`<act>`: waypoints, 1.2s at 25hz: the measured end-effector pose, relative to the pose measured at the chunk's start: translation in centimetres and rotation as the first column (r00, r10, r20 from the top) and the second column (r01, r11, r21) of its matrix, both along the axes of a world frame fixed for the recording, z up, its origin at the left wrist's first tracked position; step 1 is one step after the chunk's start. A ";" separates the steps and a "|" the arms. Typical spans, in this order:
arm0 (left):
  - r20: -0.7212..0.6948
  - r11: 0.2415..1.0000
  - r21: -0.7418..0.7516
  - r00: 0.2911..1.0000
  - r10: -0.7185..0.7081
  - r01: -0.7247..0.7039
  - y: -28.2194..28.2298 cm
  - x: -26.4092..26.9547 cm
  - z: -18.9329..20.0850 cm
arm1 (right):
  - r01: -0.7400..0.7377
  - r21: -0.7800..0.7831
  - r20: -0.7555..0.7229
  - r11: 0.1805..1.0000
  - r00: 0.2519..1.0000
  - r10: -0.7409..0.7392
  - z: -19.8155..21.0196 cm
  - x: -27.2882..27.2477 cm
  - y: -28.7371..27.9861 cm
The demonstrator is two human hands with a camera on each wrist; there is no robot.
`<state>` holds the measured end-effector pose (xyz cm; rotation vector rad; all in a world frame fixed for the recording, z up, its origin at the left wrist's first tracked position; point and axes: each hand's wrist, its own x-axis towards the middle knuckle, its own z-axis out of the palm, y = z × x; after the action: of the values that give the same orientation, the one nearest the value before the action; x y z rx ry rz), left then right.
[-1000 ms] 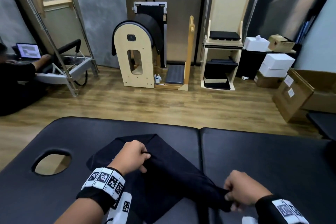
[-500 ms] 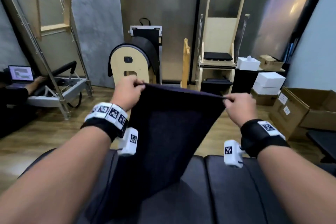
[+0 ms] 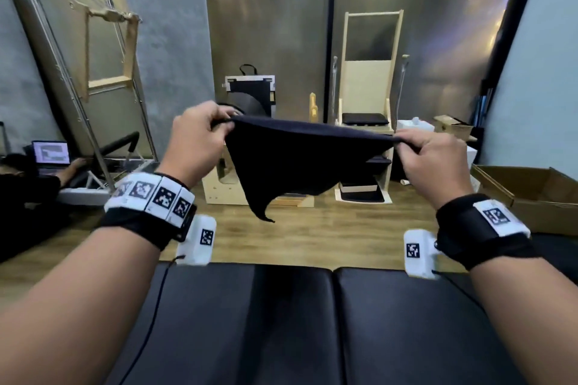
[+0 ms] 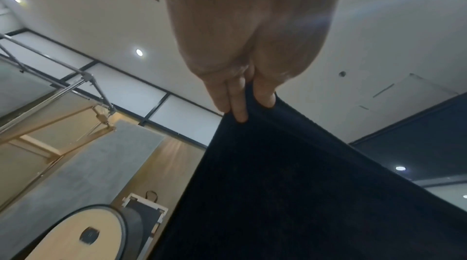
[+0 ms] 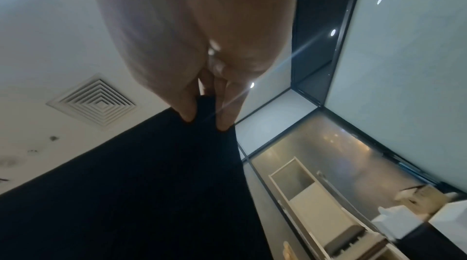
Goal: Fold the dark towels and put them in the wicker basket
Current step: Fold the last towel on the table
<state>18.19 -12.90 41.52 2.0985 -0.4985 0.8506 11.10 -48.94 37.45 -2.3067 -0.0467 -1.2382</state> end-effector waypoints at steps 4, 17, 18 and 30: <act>-0.195 0.995 0.097 0.980 0.045 -0.026 -2.6 -7.4 -9.0 | 0.046 -0.098 -0.151 0.994 0.987 -0.061 -8.7 -7.9 -3.0; -0.656 0.930 0.359 0.729 0.197 0.072 -5.3 -25.0 -28.0 | -0.056 -0.105 -0.807 0.993 0.589 -0.052 -27.2 -26.3 -6.5; -0.673 0.924 0.374 0.708 0.214 0.076 -5.3 -25.5 -28.1 | -0.062 -0.093 -0.838 0.994 0.544 -0.045 -26.9 -26.7 -6.5; -0.776 0.838 0.504 0.535 0.333 0.209 -4.3 -23.0 -27.7 | -0.137 -0.049 -0.963 0.989 0.268 -0.011 -24.3 -23.1 -5.6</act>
<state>-4.77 -17.16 13.77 2.7405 -0.0984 -0.4534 -12.00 -54.52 13.12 -2.7285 0.2279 0.4592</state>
